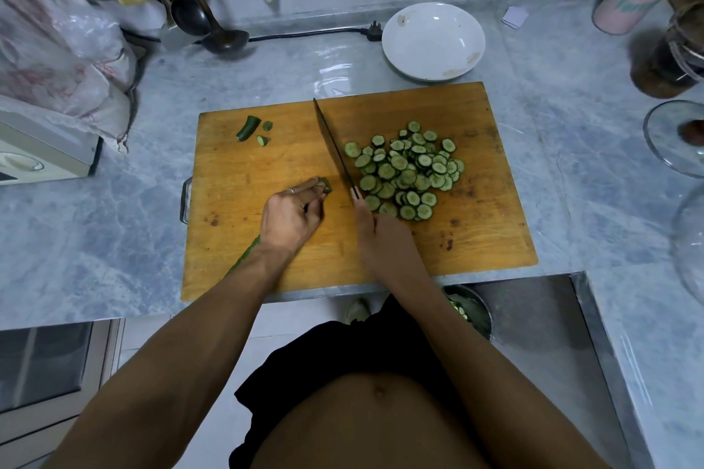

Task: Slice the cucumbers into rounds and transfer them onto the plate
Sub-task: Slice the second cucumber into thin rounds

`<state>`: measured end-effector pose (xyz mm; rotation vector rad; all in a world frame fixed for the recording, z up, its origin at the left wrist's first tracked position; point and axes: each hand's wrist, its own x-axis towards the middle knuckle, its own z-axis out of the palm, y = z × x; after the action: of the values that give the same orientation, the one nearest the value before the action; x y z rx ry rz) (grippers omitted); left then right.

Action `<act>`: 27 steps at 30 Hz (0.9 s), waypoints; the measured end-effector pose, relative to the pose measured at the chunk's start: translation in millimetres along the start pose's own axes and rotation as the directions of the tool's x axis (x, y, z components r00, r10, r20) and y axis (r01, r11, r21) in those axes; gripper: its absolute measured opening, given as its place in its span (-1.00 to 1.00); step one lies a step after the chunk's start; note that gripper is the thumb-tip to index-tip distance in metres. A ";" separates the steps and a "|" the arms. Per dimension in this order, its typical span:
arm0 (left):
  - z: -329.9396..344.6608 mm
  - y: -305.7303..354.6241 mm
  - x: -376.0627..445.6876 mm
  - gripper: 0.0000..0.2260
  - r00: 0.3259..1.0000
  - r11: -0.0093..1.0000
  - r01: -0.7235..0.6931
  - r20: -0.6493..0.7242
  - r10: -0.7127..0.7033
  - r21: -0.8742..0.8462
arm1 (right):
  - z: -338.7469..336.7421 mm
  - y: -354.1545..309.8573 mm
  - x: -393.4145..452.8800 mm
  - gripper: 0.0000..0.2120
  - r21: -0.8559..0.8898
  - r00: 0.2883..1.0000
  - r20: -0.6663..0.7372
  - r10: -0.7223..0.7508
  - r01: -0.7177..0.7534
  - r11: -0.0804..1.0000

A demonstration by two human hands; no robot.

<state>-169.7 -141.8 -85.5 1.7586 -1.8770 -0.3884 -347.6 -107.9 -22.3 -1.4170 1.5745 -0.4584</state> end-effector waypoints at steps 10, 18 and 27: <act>3.0 -2.4 0.1 -0.85 0.998 0.998 0.059 -0.006 -0.060 -0.032 | -7.9 -1.1 -18.3 -0.36 -0.115 0.997 0.064 -0.051 0.059 0.992; -0.4 -0.3 1.0 -0.82 0.997 0.997 0.077 0.009 -0.076 -0.019 | 2.6 -2.1 -23.1 -0.41 -0.123 0.991 0.069 -0.113 0.121 0.985; -3.1 2.2 1.3 -0.83 0.999 0.999 0.035 0.033 -0.036 0.007 | 7.7 -8.5 -6.1 -0.38 -0.152 0.991 0.096 -0.089 0.103 0.983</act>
<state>-169.9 -142.4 -81.5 1.8024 -1.8739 -0.4275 -337.2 -102.2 -17.2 -1.6161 1.5017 -0.3285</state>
